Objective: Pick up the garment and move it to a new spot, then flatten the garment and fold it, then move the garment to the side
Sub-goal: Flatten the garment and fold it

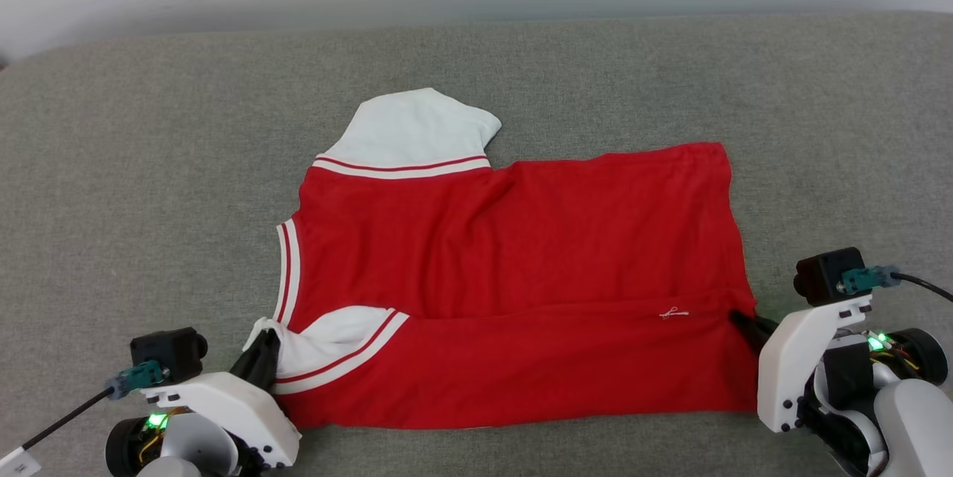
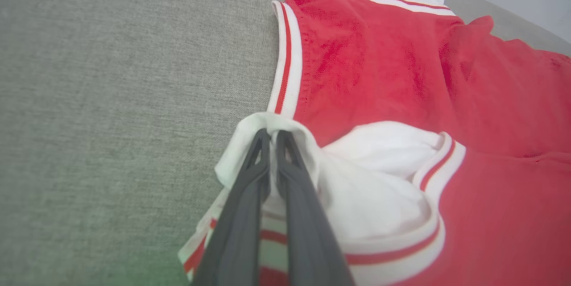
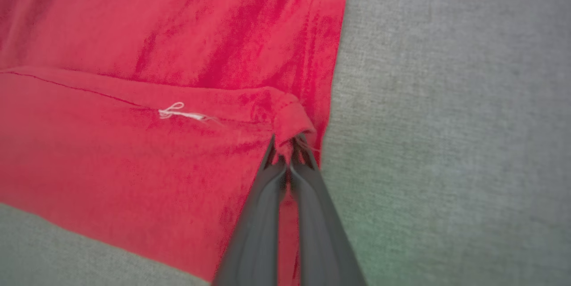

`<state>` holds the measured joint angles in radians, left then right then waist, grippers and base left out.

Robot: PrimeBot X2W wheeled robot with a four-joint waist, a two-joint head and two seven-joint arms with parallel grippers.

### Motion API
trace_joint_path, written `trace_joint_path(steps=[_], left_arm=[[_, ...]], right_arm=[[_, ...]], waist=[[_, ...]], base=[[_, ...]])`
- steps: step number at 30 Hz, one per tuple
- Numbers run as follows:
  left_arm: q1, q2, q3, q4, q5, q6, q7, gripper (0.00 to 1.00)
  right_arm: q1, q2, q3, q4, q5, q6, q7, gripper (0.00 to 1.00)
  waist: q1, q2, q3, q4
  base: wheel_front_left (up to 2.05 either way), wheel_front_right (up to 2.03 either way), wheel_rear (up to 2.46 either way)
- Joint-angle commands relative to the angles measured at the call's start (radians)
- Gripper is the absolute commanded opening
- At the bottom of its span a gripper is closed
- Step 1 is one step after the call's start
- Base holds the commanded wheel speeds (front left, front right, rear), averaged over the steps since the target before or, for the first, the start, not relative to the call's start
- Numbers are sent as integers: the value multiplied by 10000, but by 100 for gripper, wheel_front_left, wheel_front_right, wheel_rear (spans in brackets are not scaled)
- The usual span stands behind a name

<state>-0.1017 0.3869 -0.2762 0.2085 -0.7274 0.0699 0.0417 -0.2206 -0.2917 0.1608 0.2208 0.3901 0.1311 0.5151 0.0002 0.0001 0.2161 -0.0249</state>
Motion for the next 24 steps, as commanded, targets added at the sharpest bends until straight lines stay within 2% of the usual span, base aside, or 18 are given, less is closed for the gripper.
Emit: trace_joint_path(steps=[1,2,3,4,5,10,17,20,24], left_arm=[[-194,-67,-48,158,-24,-83,30,7],[-258,-104,-97,317,-55,-146,63,33],[-307,-151,-136,476,-101,-226,69,60],[-307,-151,-136,476,-101,-226,69,60],[-404,-218,-196,744,-122,-330,13,100],[-416,-263,-58,1072,-229,-359,-279,100],[-89,51,181,787,-387,-253,-174,100],[97,264,321,459,-506,-115,47,100],[317,718,295,-34,-784,-101,1028,100]], right_arm=[[-204,-39,47,292,100,-9,-148,65],[-244,-49,131,524,150,-9,-247,100],[-290,-50,200,738,220,-9,-373,100],[-290,-50,200,738,220,-9,-373,100],[-293,-74,279,1011,343,-11,-791,100],[51,-17,83,1015,365,-6,-2440,100],[780,306,-544,342,-42,-8,-4329,100],[1184,586,-954,-175,-426,-8,-5021,100],[1767,982,-1420,-1009,-984,-6,-5488,100]], waist=[[-2,-1,83,36],[-2,-1,96,66],[-2,-1,96,90],[-2,-1,96,90],[-2,-1,22,140],[-2,-1,-550,245],[-2,-1,-1478,210],[-2,-1,-1813,128],[-2,-1,-2110,-6]], base=[[0,0,0],[0,0,0],[0,0,0],[0,0,0],[0,0,0],[0,0,0],[0,0,0],[0,0,0],[0,0,0]])
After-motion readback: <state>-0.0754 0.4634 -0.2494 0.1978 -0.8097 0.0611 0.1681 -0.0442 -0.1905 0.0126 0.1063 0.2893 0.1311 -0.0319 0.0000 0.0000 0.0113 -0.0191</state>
